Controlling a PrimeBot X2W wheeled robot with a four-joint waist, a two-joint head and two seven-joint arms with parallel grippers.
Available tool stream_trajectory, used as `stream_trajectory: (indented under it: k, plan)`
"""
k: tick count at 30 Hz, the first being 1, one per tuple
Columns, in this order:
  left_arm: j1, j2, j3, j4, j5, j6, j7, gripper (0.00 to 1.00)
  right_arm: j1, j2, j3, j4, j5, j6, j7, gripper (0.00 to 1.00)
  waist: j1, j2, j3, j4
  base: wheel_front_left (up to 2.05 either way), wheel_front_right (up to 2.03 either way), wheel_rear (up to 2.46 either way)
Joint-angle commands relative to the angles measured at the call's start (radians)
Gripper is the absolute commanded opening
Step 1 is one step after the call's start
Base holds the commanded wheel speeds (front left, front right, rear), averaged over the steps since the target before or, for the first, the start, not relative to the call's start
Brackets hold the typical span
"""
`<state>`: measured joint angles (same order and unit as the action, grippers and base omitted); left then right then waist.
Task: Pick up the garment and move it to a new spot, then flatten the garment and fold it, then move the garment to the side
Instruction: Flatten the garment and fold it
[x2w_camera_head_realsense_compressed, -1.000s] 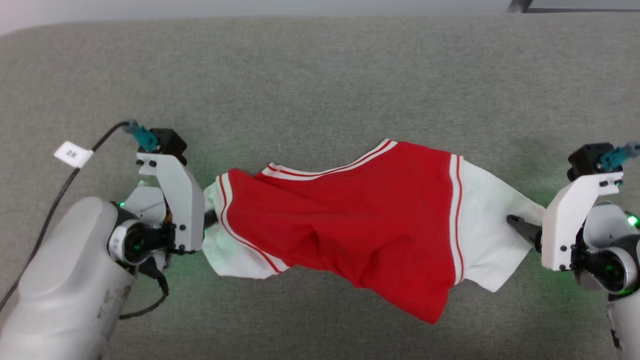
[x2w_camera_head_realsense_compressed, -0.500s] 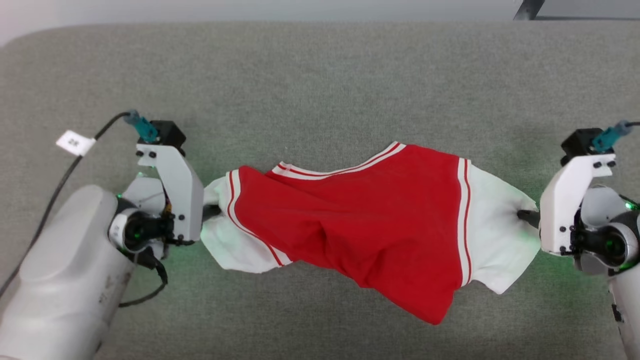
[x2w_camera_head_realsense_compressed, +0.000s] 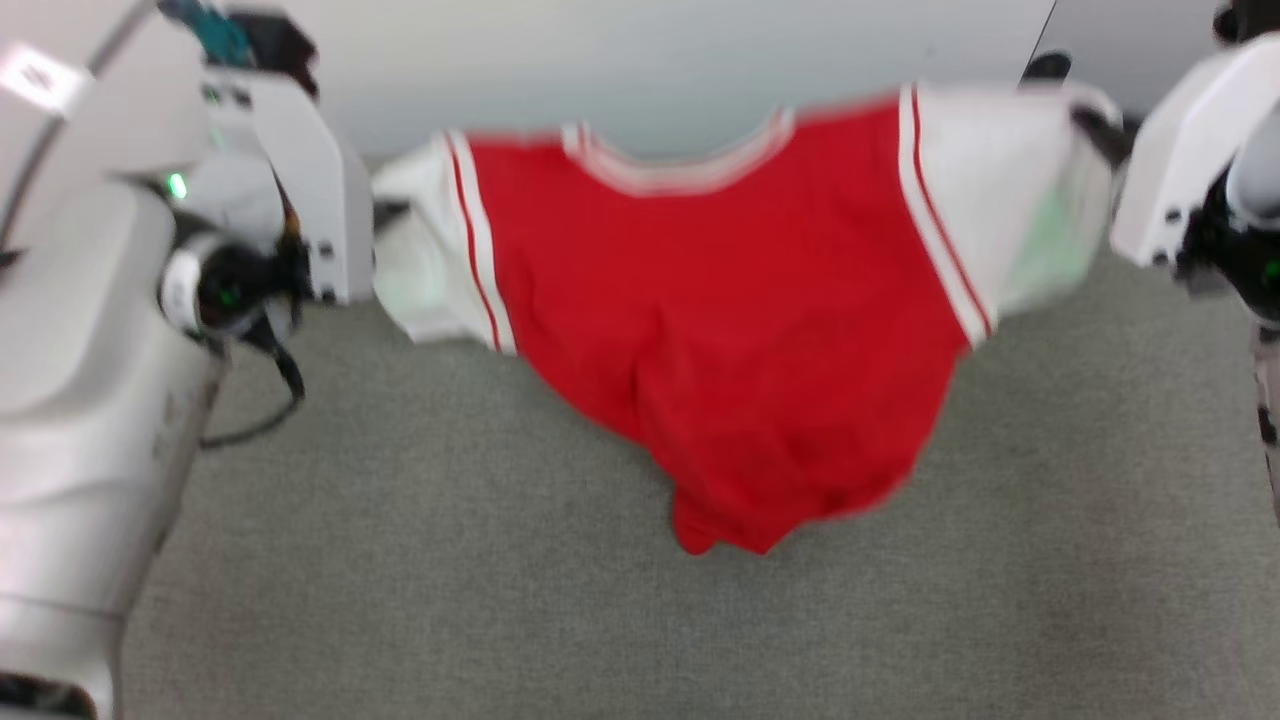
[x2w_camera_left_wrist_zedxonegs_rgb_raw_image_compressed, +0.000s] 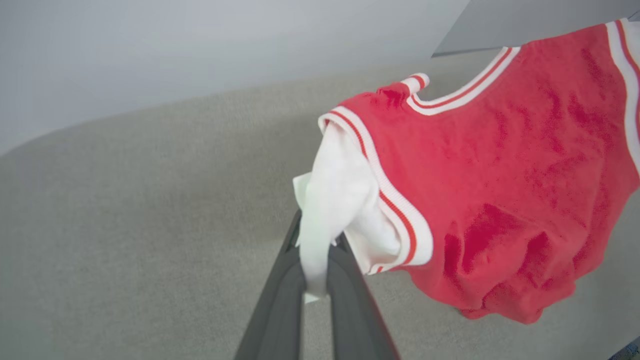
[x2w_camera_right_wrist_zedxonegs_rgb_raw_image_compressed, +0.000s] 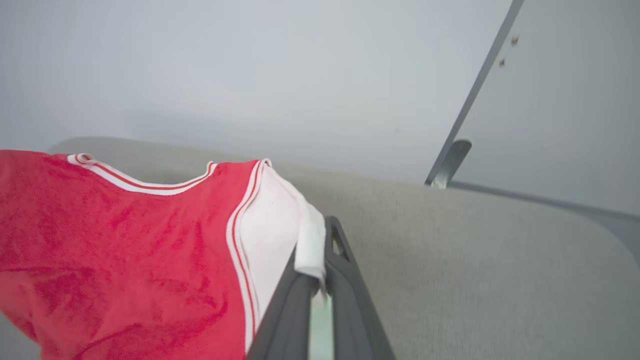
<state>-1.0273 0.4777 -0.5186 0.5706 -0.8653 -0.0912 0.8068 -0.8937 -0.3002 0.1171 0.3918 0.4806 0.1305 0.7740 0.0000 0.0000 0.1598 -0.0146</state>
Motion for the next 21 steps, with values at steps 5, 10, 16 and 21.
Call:
stream_trajectory:
  k: [5,10,16,21]
  plan:
    - [-0.127,-0.006,0.014,0.028,0.055,-0.018,-0.137,0.0,-0.138,0.03,0.012,0.093,-0.063,0.0,-0.247,0.0,0.0,0.0,-0.105,-0.005,0.0,0.0,0.0]
    - [-0.198,-0.023,0.033,0.076,0.074,-0.022,-0.248,0.0,-0.234,0.07,0.0,0.193,-0.085,0.0,-0.431,0.0,0.0,0.0,-0.136,-0.005,0.0,0.0,0.0]
    - [-0.259,-0.04,0.049,0.14,0.089,0.015,-0.296,0.0,-0.307,0.104,0.054,0.275,-0.078,0.0,-0.474,0.0,0.0,0.0,-0.124,-0.006,0.0,0.0,0.0]
    - [-0.306,-0.05,0.054,0.179,0.1,0.039,-0.325,0.0,-0.372,0.121,0.098,0.32,-0.078,0.0,-0.515,0.0,0.0,0.0,-0.075,-0.014,0.0,0.0,0.0]
